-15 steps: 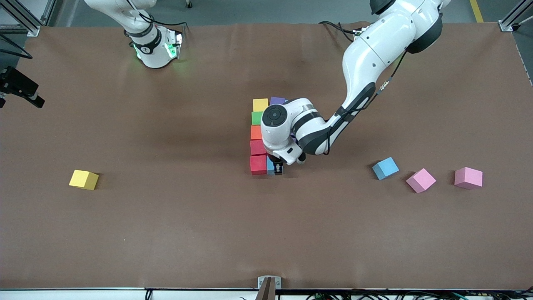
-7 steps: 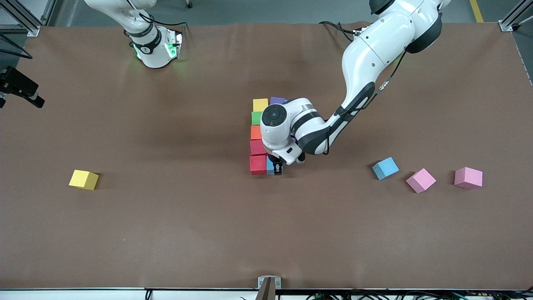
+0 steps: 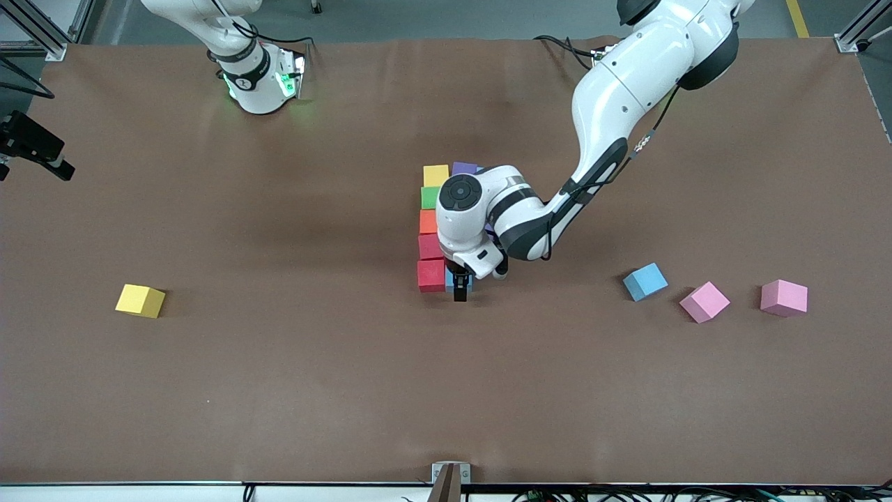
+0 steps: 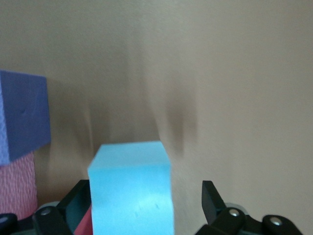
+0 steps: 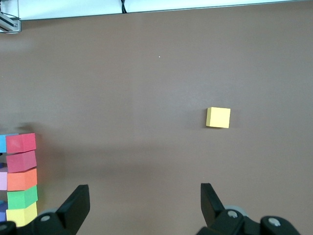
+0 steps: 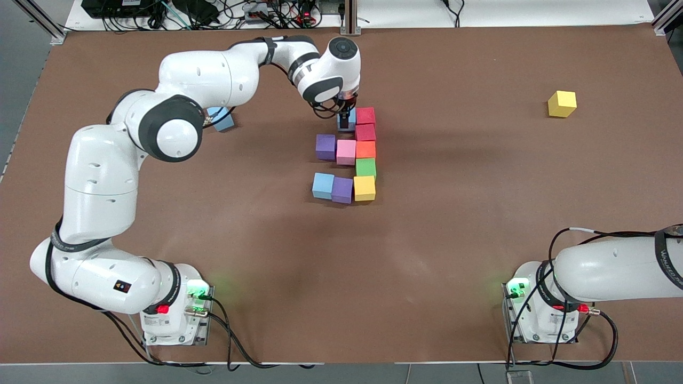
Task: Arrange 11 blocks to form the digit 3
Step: 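Move the left gripper back and grasp the second light blue cube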
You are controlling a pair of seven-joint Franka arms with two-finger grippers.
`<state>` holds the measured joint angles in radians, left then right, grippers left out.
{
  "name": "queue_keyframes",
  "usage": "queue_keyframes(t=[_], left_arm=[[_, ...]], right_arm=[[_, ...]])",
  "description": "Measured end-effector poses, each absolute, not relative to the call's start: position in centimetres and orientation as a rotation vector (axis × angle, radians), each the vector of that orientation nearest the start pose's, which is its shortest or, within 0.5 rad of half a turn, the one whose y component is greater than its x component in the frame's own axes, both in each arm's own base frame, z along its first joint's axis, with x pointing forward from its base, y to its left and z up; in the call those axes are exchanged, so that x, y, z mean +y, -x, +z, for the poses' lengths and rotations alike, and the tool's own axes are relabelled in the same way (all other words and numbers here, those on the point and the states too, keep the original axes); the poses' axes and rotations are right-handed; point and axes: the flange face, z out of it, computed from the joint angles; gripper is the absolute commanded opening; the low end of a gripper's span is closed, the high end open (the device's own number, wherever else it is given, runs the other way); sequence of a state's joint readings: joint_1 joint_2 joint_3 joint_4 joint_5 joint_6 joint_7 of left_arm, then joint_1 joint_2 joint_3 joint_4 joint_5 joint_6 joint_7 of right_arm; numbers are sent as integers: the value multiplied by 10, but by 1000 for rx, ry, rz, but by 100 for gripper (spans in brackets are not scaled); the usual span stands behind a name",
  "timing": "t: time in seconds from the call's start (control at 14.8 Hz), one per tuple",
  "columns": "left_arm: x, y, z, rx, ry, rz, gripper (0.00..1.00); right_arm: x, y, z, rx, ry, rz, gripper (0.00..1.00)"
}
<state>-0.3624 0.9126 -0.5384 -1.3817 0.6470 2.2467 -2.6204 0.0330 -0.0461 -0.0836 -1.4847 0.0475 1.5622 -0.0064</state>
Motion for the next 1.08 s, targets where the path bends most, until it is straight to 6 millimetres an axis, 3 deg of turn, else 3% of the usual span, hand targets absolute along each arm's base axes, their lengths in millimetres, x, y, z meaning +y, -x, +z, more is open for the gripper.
queue_keyframes(t=[0.27,0.47,0.67,0.81,1.08], left_arm=[[-516,-537,278,-2274,2379,-127,100],[-492,-549,338,-2187,2424,-146,100],[-446,-571,380,-1959,2543,-221,100],[-411,-583,392,-1770,2646,-235,99],[-301,-621,418,-1298,2890,-210,99]], right_arm=[[-23,-538,690,63,3087,-193,100],[-23,-538,690,64,3087,-193,100],[-23,-538,690,63,3087,-193,100],[-23,-538,690,63,3087,-193,100],[-23,-538,690,63,3087,-193,100]])
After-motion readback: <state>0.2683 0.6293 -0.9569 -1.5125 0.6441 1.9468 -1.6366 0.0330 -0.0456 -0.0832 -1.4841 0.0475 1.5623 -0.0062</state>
